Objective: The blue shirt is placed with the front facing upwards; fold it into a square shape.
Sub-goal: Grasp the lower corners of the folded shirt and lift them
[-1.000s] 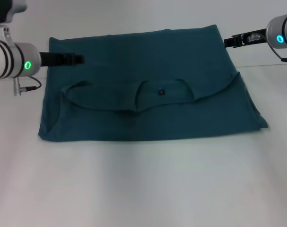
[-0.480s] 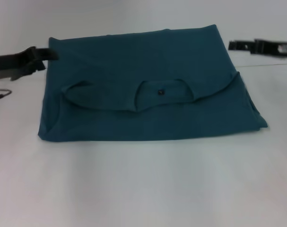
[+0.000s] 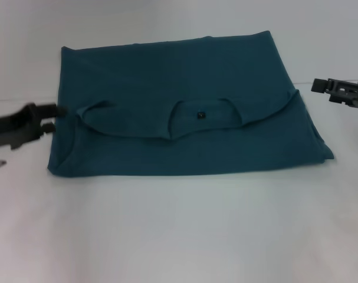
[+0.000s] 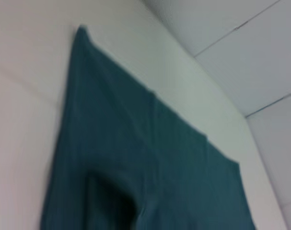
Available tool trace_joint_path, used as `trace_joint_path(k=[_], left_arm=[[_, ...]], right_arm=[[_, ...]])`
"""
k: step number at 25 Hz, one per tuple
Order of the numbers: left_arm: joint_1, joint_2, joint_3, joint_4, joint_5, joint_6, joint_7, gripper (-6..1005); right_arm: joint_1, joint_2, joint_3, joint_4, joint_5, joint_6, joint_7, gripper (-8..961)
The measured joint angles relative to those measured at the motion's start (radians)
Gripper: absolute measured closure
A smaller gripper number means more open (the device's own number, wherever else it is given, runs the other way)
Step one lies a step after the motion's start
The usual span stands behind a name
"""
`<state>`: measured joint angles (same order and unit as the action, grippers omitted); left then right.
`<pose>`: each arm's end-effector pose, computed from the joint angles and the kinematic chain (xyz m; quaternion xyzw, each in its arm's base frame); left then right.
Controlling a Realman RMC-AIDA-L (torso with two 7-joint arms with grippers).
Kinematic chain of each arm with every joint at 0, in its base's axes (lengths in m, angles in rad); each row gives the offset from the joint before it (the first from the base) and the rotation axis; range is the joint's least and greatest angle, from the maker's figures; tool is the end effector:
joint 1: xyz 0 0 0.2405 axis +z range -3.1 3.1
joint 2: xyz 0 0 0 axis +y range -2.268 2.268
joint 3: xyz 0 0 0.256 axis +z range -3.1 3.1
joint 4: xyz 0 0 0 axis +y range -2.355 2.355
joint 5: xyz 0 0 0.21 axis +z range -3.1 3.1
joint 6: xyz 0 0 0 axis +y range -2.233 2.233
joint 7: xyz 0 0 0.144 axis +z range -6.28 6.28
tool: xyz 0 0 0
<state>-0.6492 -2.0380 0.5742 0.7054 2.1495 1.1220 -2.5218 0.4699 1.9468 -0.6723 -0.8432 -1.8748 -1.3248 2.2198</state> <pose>-0.2827 0.4127 0.0503 -0.6522 -0.6626 -0.2858 0.2322 0.2950 0.3751 0.1109 -0.7515 0.5262 0.3095 0.2500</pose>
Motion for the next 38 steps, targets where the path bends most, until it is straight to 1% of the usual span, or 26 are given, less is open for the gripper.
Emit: trace_joint_path(k=[3,7,11,14,16,22,25,32,36,38], left_arm=[[0.001,-0.002,0.006,-0.03,0.034,-0.004,0.082,474],[0.001,-0.012,0.011,-0.037,0.045,-0.023,0.286,475],[0.003,-0.012,0.02,-0.035,0.096,-0.044,0.365,475],[0.003,-0.013,0.028,-0.039,0.148,-0.078,0.371,475],[0.003,-0.019,0.032,-0.053,0.164,-0.106,0.368,475],[-0.012,-0.025,0.032,-0.104,0.168,-0.136,0.351,473],[-0.014,-0.029,0.032,-0.109,0.167,-0.139,0.349,474],[-0.014,-0.03,0.03,-0.11,0.167,-0.158,0.321,475],[-0.012,-0.03,0.028,-0.104,0.167,-0.158,0.278,474],[-0.009,-0.028,0.023,-0.101,0.168,-0.149,0.208,473]], right_arm=[[-0.003,-0.002,0.006,0.001,-0.001,-0.018,0.0,37],[-0.002,-0.004,0.006,0.002,-0.003,-0.021,-0.001,38],[-0.001,-0.004,0.008,0.004,-0.003,-0.023,-0.001,39],[-0.002,-0.004,0.01,0.012,-0.003,-0.024,-0.001,41],[-0.003,-0.004,0.016,0.019,-0.003,-0.025,-0.001,42],[-0.007,-0.004,0.024,0.034,-0.003,-0.023,-0.002,46],[-0.008,-0.005,0.024,0.038,-0.004,-0.023,-0.003,47],[-0.02,-0.005,0.023,0.038,-0.004,-0.026,-0.003,52],[-0.025,-0.005,0.023,0.038,-0.004,-0.026,-0.003,54],[-0.025,-0.005,0.023,0.038,-0.004,-0.028,-0.004,56]])
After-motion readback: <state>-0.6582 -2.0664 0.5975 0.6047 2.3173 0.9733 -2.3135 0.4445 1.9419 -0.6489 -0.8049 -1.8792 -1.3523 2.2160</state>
